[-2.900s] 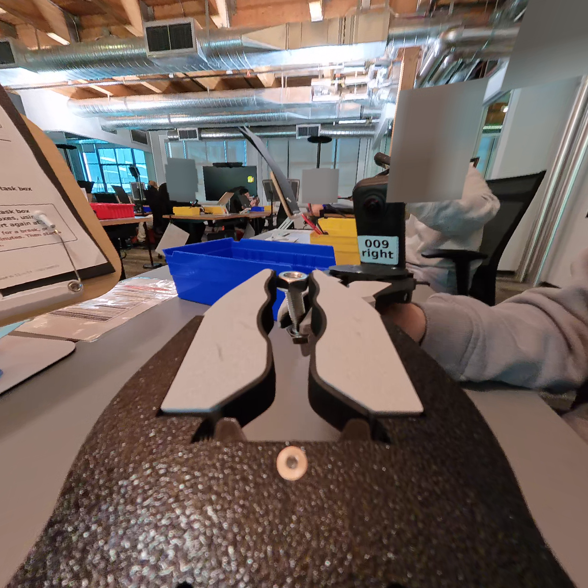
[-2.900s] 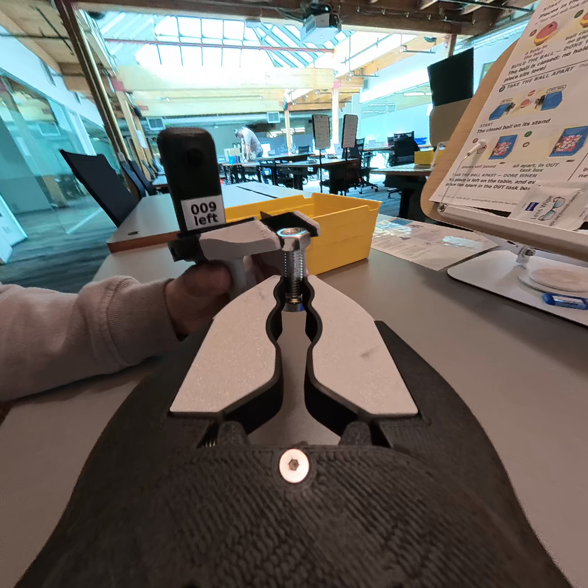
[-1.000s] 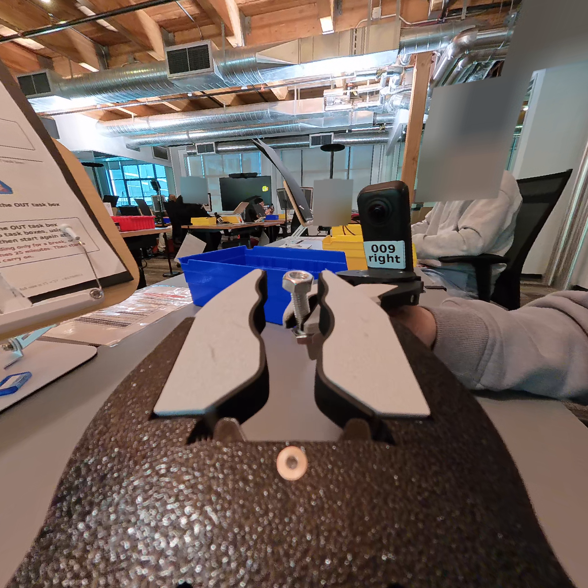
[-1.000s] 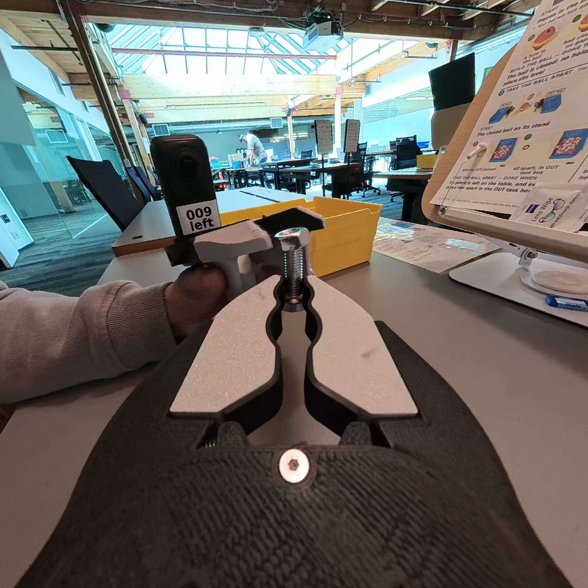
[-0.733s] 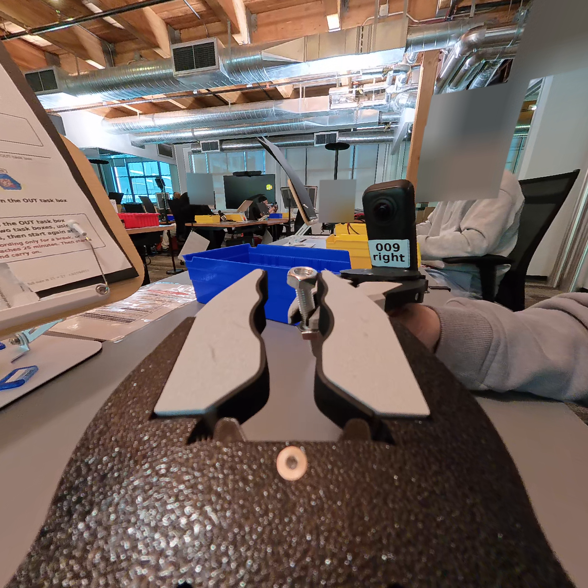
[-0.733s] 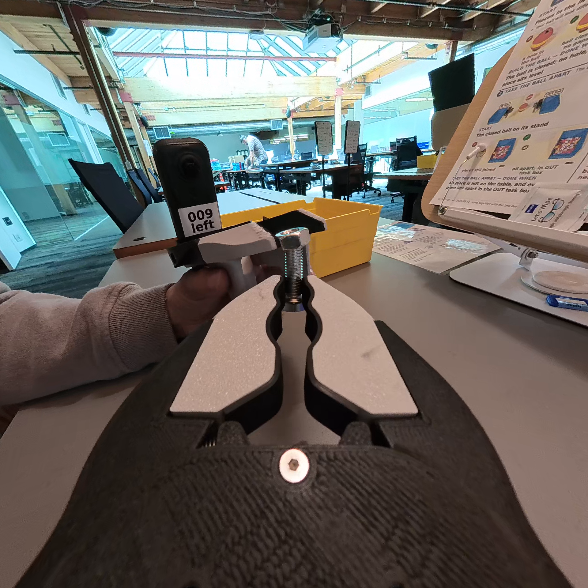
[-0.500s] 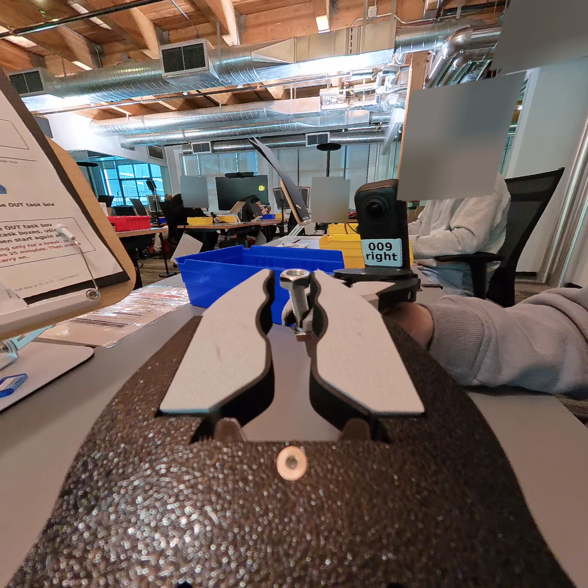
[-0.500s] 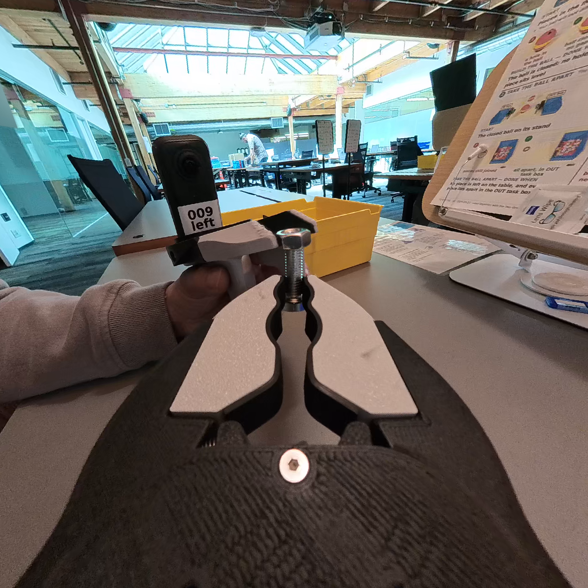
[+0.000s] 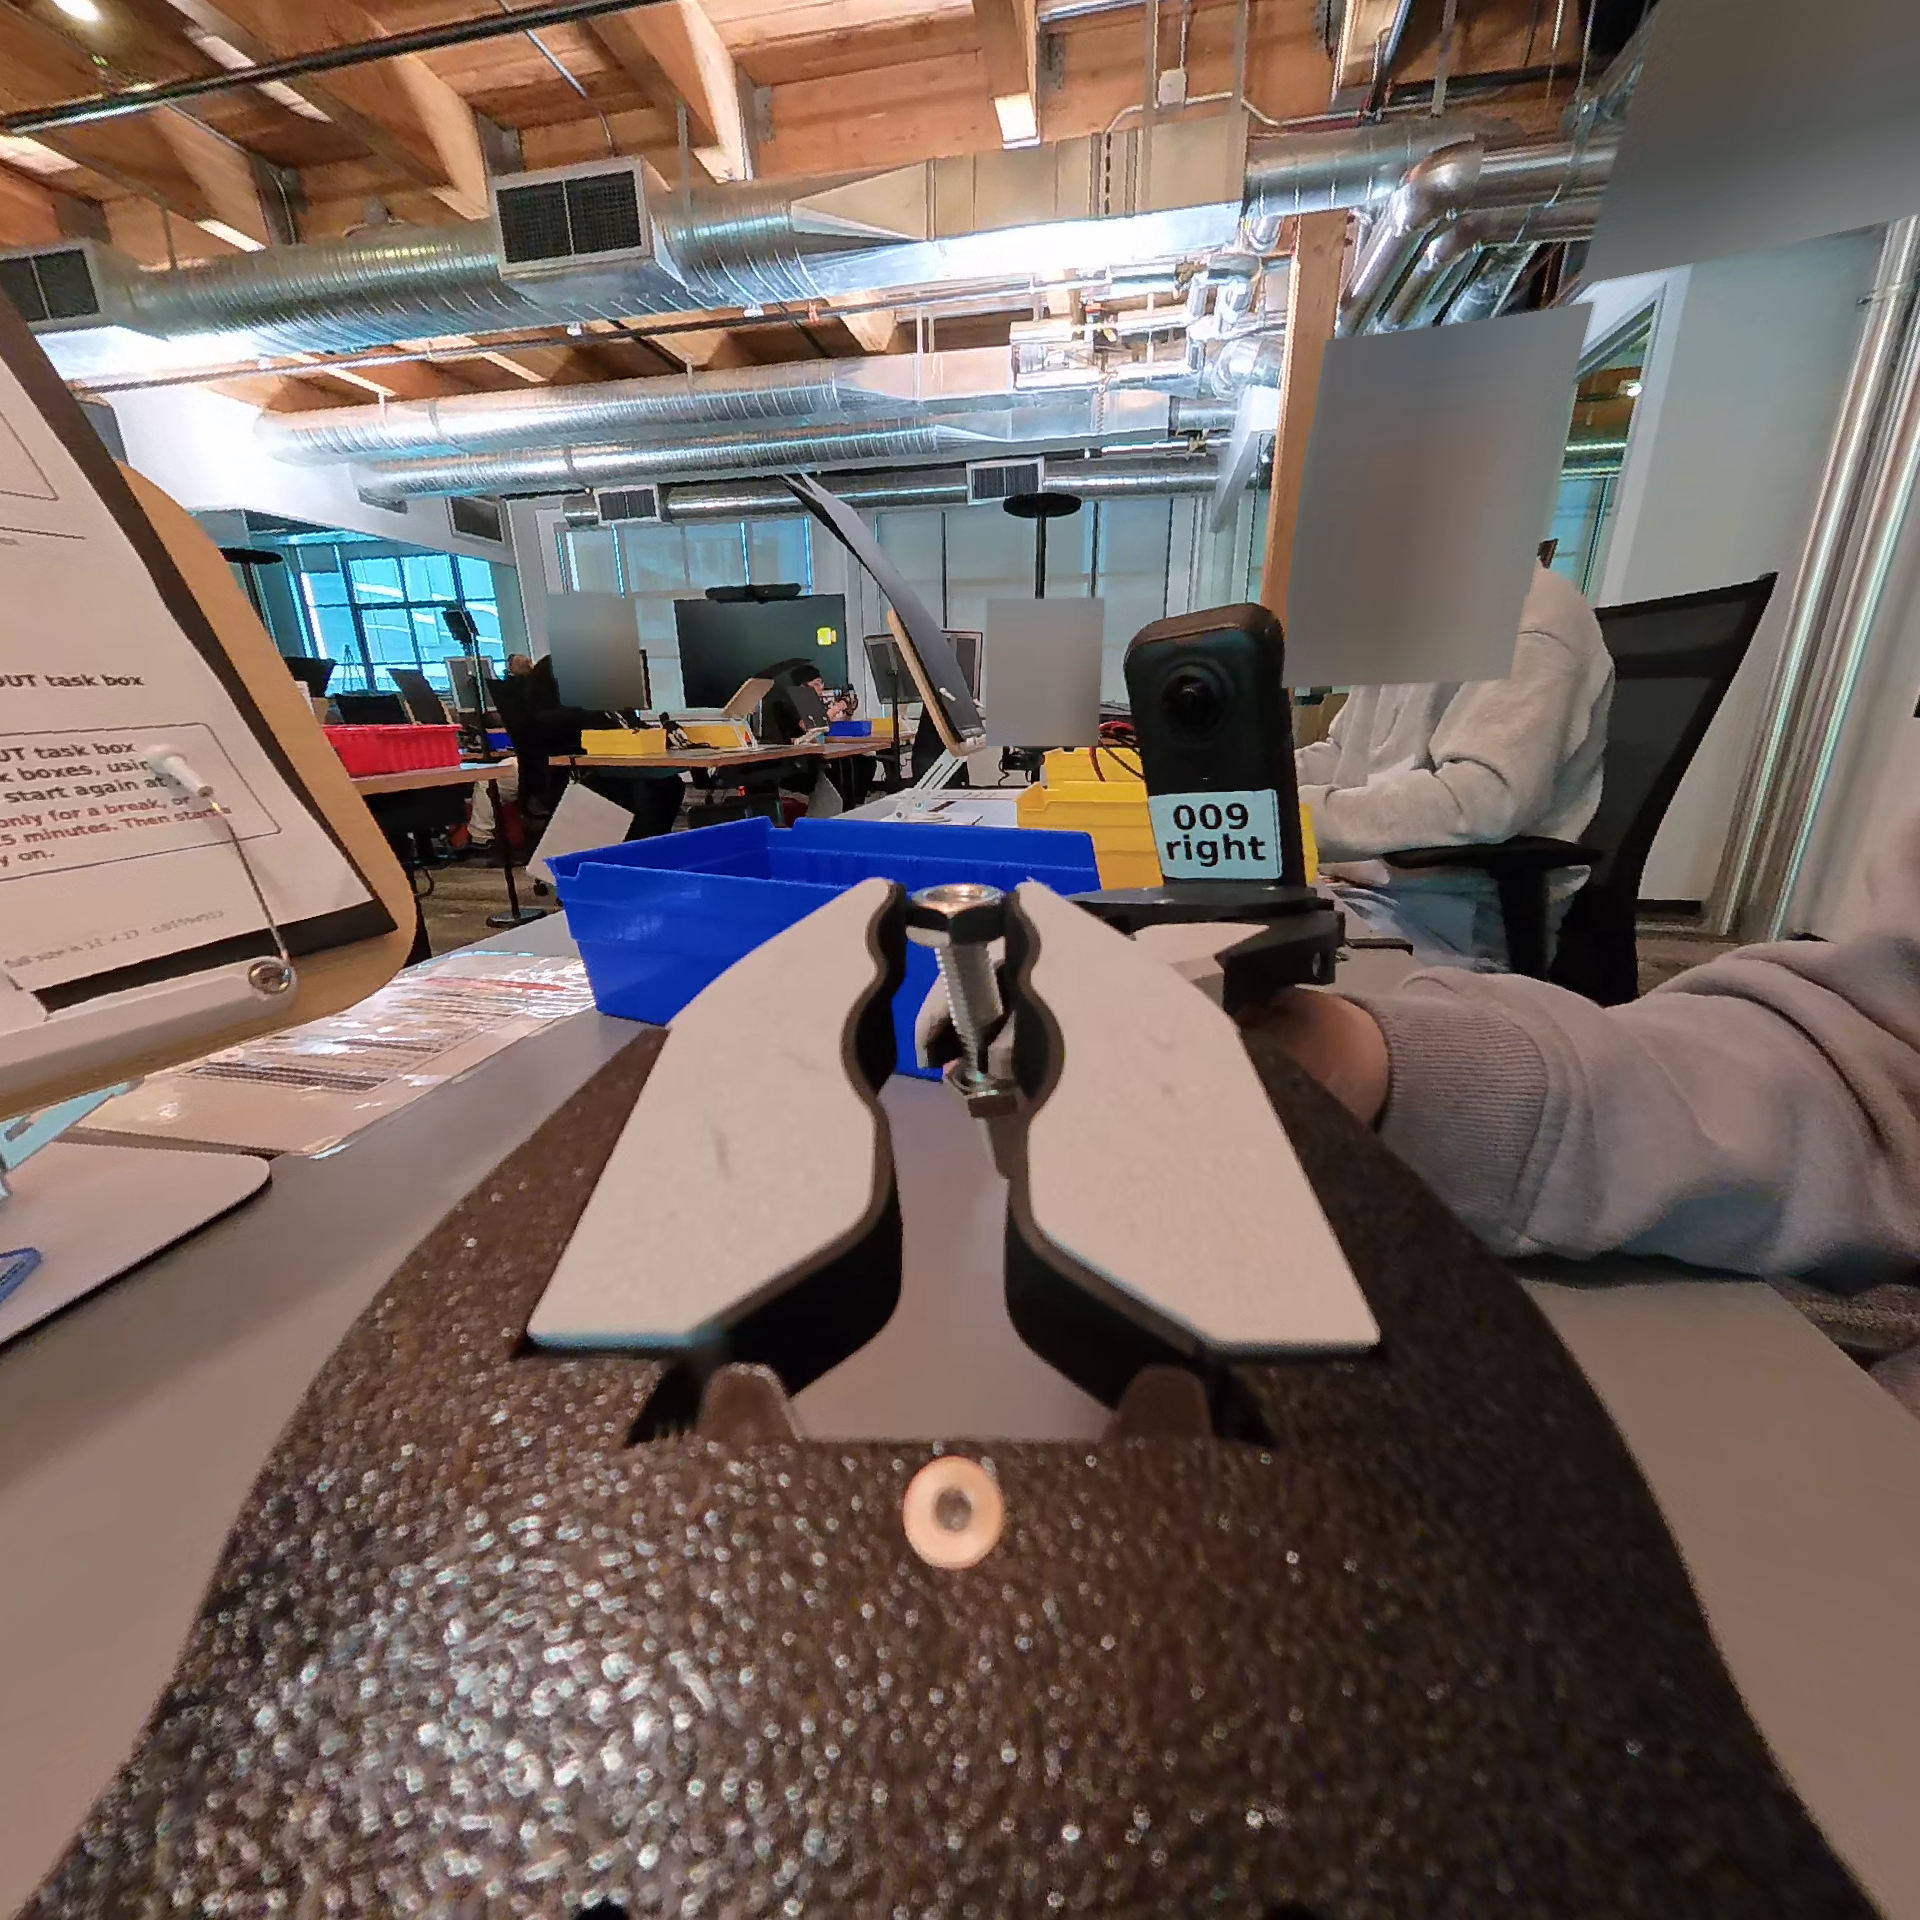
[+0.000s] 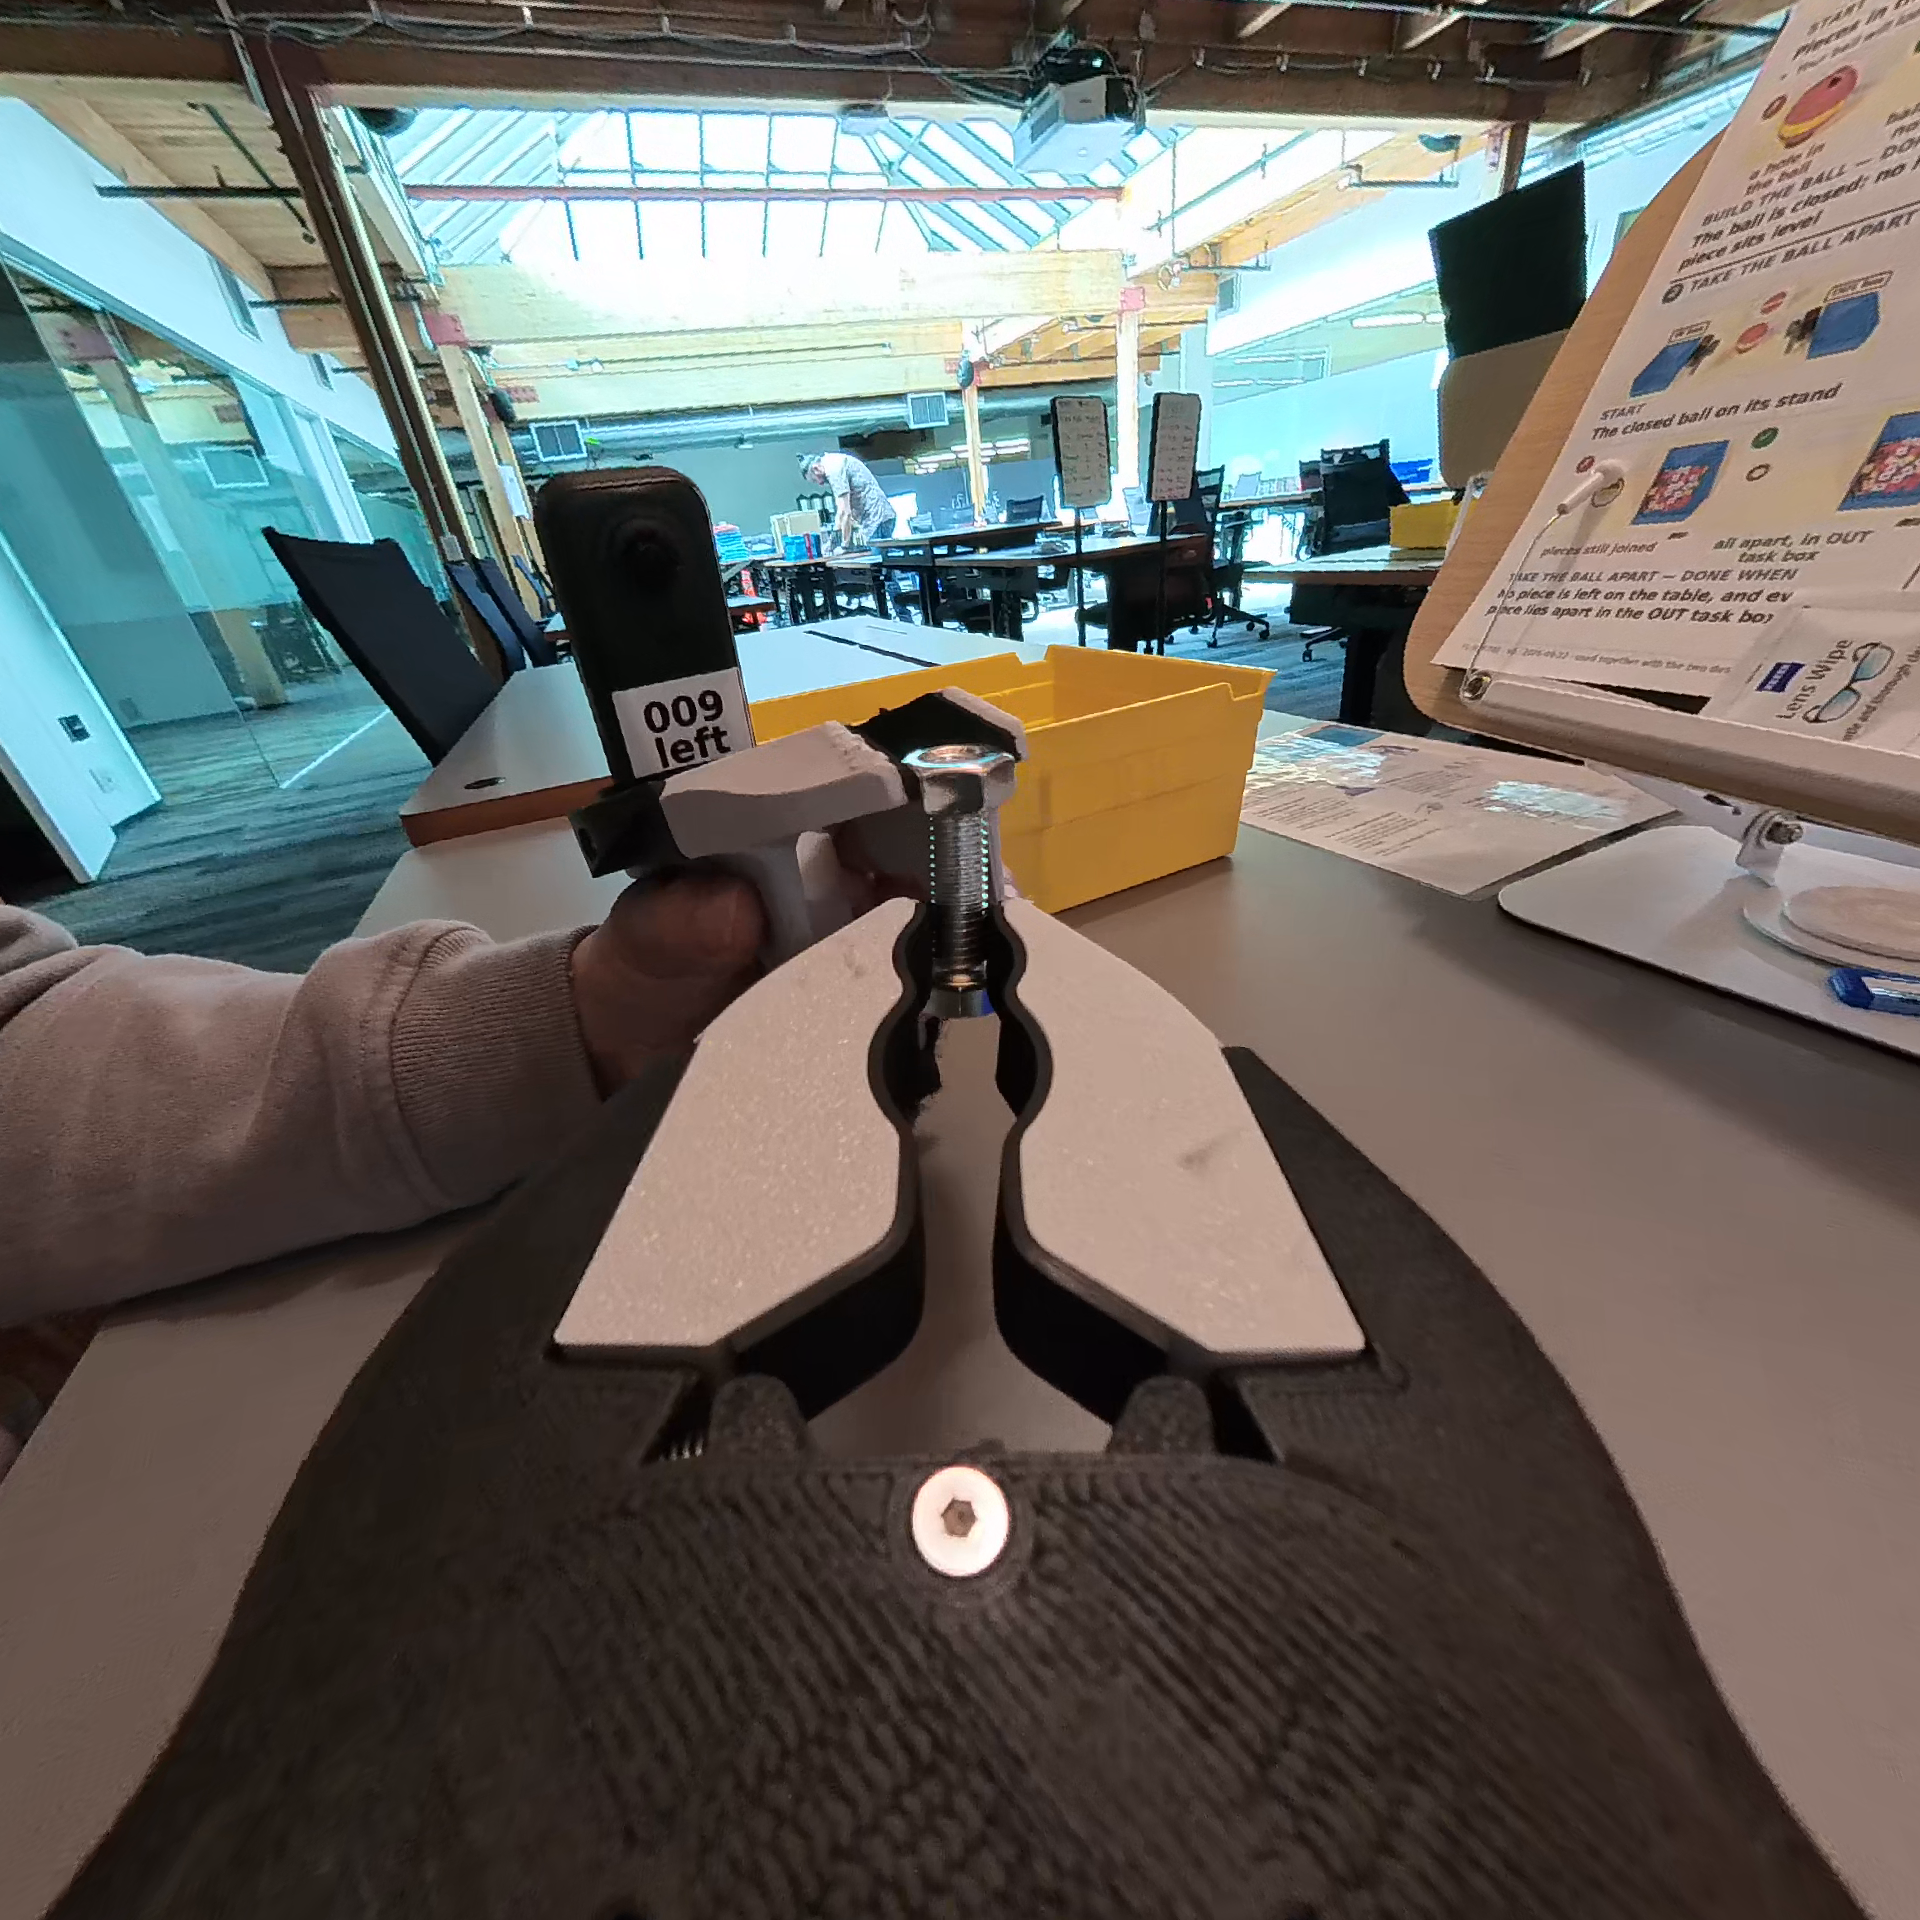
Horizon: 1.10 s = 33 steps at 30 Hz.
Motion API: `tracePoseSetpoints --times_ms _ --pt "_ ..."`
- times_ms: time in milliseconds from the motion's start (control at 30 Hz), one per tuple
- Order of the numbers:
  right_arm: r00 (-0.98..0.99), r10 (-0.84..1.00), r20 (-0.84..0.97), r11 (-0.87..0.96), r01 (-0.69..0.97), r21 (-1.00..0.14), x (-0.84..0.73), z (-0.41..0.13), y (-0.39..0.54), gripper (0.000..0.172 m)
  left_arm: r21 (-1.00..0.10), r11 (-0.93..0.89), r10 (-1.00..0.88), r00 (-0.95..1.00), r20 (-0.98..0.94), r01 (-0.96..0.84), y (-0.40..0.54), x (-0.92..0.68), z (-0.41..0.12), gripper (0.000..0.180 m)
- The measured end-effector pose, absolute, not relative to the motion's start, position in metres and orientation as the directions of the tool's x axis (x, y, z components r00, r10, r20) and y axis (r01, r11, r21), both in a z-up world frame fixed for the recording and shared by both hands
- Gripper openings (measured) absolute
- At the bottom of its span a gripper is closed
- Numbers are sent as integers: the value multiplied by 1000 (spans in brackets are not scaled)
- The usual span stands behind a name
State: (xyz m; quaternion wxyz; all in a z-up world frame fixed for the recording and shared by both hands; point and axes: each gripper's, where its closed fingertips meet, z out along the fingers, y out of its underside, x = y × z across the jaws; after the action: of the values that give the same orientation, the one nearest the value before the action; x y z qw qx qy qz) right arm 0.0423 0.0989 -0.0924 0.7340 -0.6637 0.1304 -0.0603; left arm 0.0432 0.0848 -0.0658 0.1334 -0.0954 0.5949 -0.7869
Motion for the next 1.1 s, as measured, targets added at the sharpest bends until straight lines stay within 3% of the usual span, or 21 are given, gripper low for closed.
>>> tracePoseSetpoints --times_ms 433,767,1100 --pt "957 -271 -99 109 -72 -991 43 -92 98 9 -961 -260 -316 -949 -3 90 86 43 -66 16" --pt "972 -201 -120 129 -95 -987 34 -89 101 9 -947 -322 -206 -977 50 20 88 35 -63 16" --pt "967 -237 -92 112 -67 -991 38 -90 100 9 -956 -287 -284 -958 23 63 88 41 -64 23"
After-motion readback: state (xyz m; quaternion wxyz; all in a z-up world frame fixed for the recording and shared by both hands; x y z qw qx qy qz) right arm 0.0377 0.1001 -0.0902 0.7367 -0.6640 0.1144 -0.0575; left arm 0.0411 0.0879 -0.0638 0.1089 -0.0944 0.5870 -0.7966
